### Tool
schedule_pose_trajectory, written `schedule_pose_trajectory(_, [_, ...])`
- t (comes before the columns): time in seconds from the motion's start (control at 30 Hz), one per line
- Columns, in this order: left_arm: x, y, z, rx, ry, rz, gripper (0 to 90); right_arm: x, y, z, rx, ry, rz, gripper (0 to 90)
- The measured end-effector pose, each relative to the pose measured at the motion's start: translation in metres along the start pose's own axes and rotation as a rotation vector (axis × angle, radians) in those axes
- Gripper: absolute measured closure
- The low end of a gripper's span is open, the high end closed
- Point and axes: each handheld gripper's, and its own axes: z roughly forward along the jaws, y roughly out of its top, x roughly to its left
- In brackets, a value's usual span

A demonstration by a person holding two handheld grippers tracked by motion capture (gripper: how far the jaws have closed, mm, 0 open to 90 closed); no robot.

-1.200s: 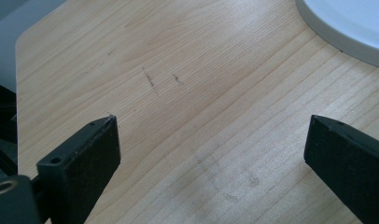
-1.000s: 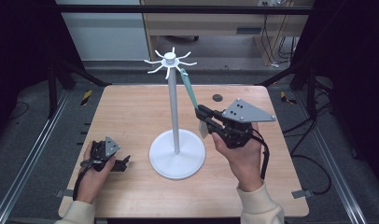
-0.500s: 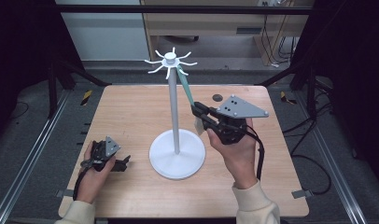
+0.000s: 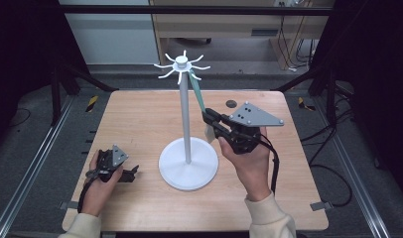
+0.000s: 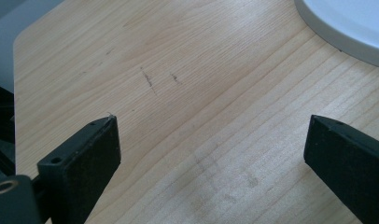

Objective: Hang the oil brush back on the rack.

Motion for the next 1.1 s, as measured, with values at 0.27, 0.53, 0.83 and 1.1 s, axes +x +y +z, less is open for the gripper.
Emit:
schedule_pose_trajectory(0.27, [0.001, -0.001, 0.000, -0.003, 0.002, -0.007, 3.3, 0.000, -0.001, 0.005, 0.005, 0.006, 0.006, 82.2])
schedule_pose_trajectory(0.53, [0.001, -0.001, -0.001, -0.001, 0.002, -0.004, 3.3, 0.001, -0.001, 0.007, 0.013, 0.013, 0.006, 82.0])
schedule_pose_trajectory(0.83, [0.001, -0.001, -0.001, -0.004, 0.002, -0.007, 3.3, 0.002, -0.002, 0.006, 0.026, 0.019, -0.001, 80.3])
schedule_pose_trajectory(1.1, [0.001, -0.001, 0.000, -0.003, 0.002, -0.005, 3.3, -0.002, 0.006, -0.017, 0.031, -0.043, -0.021, 79.1])
